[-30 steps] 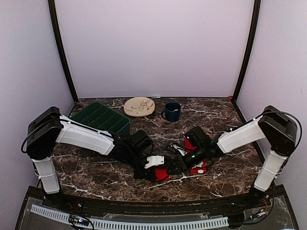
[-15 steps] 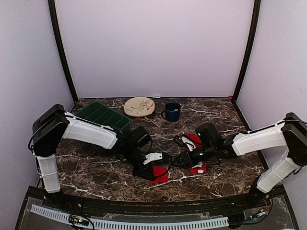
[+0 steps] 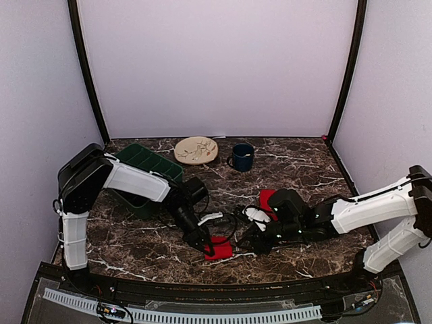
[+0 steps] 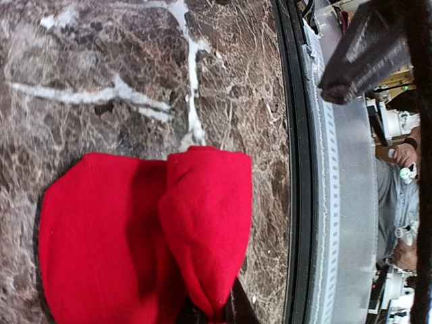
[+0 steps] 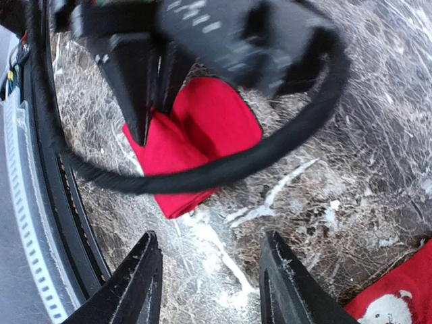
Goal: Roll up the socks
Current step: Roll the sock at the center of the board.
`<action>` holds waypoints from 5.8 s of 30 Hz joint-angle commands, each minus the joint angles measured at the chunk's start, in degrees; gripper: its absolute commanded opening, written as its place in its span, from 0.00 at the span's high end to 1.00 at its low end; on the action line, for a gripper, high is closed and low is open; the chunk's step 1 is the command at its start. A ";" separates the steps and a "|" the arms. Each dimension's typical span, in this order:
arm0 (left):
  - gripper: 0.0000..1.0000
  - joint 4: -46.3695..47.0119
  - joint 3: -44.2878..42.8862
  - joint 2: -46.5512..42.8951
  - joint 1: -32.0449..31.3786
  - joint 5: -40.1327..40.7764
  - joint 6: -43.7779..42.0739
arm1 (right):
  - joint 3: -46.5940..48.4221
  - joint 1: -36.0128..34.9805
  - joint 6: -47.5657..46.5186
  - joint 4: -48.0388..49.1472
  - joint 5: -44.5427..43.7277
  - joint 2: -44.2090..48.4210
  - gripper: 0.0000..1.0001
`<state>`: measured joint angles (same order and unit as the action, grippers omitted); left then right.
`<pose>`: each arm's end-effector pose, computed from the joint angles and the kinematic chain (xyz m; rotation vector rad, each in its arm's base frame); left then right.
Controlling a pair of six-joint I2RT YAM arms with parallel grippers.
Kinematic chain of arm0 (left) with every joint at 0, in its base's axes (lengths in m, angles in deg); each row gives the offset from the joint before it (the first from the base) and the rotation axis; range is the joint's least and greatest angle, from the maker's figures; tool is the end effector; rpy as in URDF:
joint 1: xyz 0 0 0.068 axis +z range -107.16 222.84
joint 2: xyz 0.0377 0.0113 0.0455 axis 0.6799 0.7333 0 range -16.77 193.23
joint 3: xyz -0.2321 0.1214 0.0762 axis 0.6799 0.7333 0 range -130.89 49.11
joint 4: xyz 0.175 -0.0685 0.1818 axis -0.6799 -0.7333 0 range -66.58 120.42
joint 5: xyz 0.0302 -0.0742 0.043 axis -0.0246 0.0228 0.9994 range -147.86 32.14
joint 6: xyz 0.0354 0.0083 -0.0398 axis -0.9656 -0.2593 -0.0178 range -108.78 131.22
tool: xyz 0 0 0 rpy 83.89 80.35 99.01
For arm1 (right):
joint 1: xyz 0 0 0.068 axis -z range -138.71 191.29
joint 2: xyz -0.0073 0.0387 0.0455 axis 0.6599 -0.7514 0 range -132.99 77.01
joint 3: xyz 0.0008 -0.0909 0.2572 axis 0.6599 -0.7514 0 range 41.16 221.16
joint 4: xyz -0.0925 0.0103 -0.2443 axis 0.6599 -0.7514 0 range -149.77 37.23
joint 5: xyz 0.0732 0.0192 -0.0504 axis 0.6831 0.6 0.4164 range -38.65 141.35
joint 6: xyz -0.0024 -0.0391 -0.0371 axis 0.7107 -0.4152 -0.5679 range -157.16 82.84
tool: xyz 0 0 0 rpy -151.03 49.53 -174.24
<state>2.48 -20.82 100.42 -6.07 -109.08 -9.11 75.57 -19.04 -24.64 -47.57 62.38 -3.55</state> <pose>0.2260 -0.3014 0.1160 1.7325 2.2030 -1.3891 0.1287 0.2397 0.1674 -1.0815 2.1756 0.8463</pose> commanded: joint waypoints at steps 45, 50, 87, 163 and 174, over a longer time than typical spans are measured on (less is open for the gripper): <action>0.91 -10.26 -2.97 5.85 1.96 -11.29 -5.27 | 14.07 -8.60 -17.61 -2.04 0.38 -19.11 0.57; 0.90 -10.25 -2.89 6.07 1.97 -11.23 -5.26 | 14.25 -8.53 -17.78 -1.83 0.89 -19.79 0.72; 0.69 2.69 6.91 -9.87 4.51 10.36 9.50 | 16.50 -5.95 -15.06 -5.48 6.64 -22.26 0.98; 0.50 25.49 25.45 -26.69 -21.47 50.21 -2.19 | 27.40 7.85 11.99 -12.75 48.80 -36.81 1.00; 0.51 27.69 23.63 -22.51 -22.11 56.37 -4.36 | 27.53 7.82 11.87 -12.78 49.75 -37.24 1.00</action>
<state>29.75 4.14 77.67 -27.84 -55.05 -11.54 102.43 -11.55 -12.82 -60.64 110.50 -39.79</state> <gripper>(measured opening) 0.495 0.070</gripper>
